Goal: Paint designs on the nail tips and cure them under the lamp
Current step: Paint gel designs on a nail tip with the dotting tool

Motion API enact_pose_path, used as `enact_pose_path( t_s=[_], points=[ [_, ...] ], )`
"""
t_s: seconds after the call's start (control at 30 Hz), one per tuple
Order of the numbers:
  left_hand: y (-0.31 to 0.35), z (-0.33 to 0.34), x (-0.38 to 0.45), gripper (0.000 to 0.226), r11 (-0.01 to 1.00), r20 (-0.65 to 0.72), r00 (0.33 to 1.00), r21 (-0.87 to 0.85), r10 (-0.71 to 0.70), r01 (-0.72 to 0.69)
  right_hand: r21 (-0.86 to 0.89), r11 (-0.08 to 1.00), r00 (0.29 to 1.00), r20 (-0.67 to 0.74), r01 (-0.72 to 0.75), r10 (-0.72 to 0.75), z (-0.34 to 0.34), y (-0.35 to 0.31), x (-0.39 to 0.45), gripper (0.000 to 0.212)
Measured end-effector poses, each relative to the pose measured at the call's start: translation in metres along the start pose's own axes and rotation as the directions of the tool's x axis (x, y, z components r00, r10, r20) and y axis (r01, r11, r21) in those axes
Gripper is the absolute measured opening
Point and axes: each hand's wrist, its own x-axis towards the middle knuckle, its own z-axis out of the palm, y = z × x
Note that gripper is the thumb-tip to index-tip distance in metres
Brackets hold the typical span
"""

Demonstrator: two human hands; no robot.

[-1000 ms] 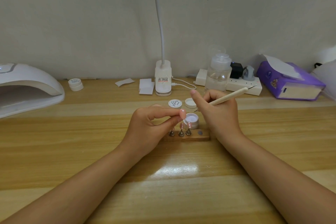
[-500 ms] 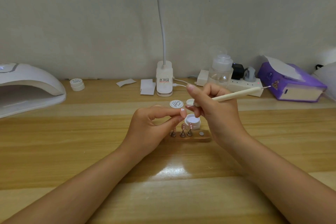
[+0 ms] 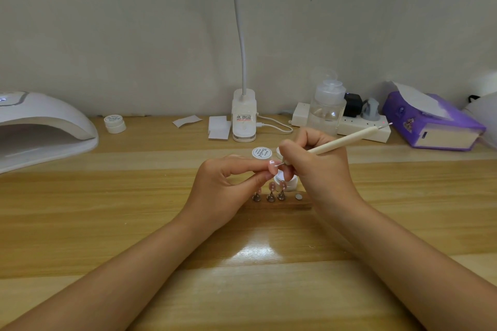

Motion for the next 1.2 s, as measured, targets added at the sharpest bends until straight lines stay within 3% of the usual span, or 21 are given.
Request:
enact_pose_path(
  t_s=[1.2],
  points=[
    [-0.0001, -0.0005, 0.0002, 0.026, 1.0, 0.02, 1.0, -0.027, 0.009, -0.008, -0.015, 1.0, 1.0, 0.0, -0.007, 0.007, 0.0002, 0.0007, -0.0001, 0.035]
  ],
)
